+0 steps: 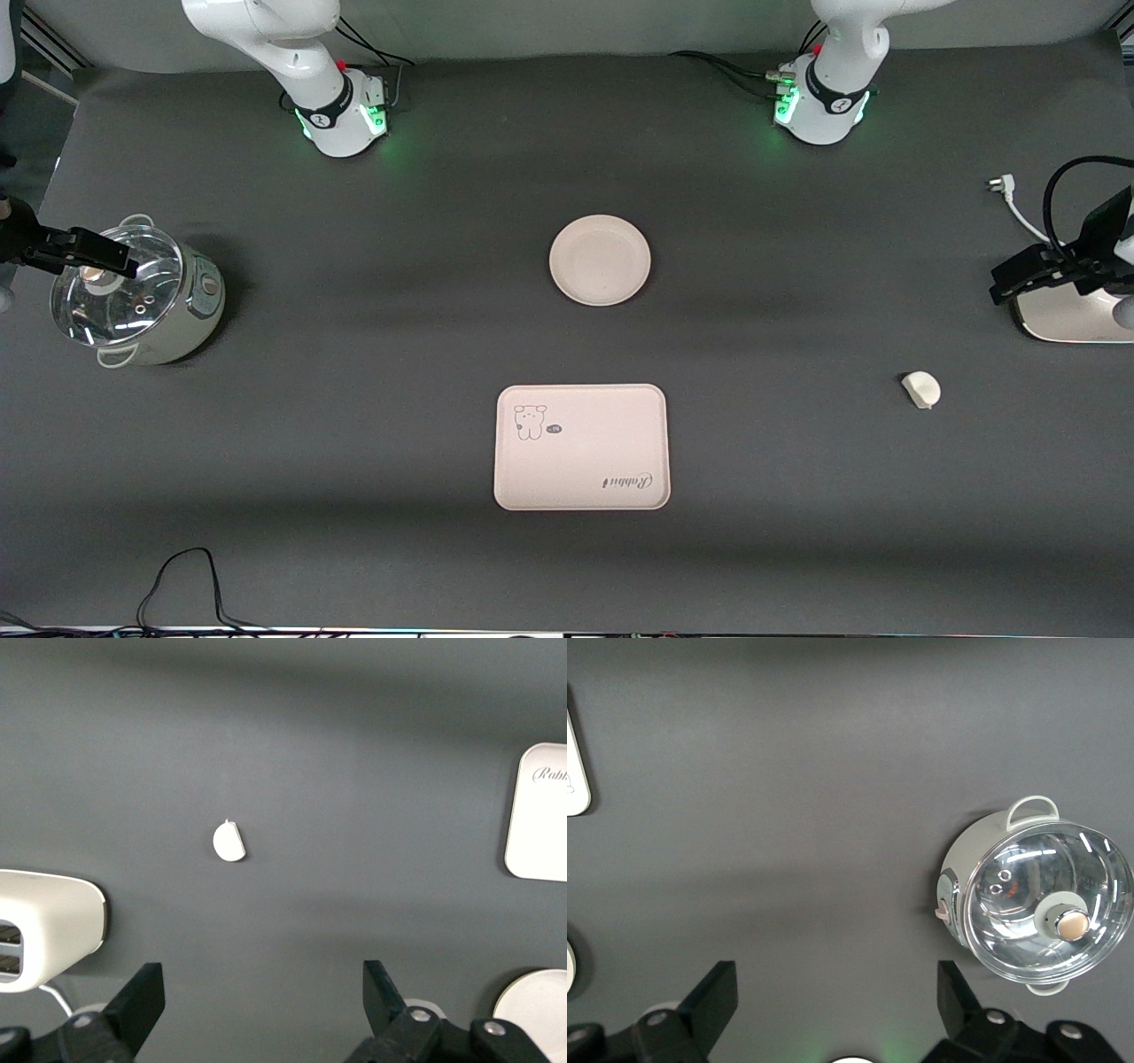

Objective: Place bun in plate and plate on tray
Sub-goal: 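Lower the left gripper onto the white bun and close it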

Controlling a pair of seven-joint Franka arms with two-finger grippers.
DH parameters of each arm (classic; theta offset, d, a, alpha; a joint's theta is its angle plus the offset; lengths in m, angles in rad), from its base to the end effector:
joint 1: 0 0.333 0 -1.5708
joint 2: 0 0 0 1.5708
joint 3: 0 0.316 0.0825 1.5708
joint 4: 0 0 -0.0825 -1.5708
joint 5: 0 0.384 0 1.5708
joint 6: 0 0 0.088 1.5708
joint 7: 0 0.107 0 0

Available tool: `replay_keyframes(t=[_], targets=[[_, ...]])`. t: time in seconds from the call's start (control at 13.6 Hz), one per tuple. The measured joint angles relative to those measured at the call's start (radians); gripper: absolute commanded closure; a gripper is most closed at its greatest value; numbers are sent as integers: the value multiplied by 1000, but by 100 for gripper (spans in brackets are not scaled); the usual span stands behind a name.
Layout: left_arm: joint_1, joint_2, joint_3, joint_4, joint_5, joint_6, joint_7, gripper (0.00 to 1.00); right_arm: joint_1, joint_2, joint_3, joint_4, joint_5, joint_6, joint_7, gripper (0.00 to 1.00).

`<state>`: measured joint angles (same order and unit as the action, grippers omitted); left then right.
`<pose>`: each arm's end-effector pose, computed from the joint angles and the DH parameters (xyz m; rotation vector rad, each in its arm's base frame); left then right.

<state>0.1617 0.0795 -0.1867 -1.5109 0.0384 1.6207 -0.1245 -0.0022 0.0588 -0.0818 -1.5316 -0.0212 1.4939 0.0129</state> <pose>0.5837 -0.0062 0.6129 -3.1161 -0.1544 -0.0520 0.5616 -0.0483 0.6037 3.1117 -0.1520 -0.1515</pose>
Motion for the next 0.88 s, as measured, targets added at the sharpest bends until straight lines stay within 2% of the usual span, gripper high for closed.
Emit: replay_keyframes(t=[0.29,0.52,0.88], targets=[[2,2,5,-24,1,-6,64,0,0,0,-3,0,2,0,0,0],[38,28,19,-127,3,34,70,0,0,0,-4,0,4,0,0,0],[78,143,26,-350,33,455,0,1,0,0,-4,0,4,0,0,0]])
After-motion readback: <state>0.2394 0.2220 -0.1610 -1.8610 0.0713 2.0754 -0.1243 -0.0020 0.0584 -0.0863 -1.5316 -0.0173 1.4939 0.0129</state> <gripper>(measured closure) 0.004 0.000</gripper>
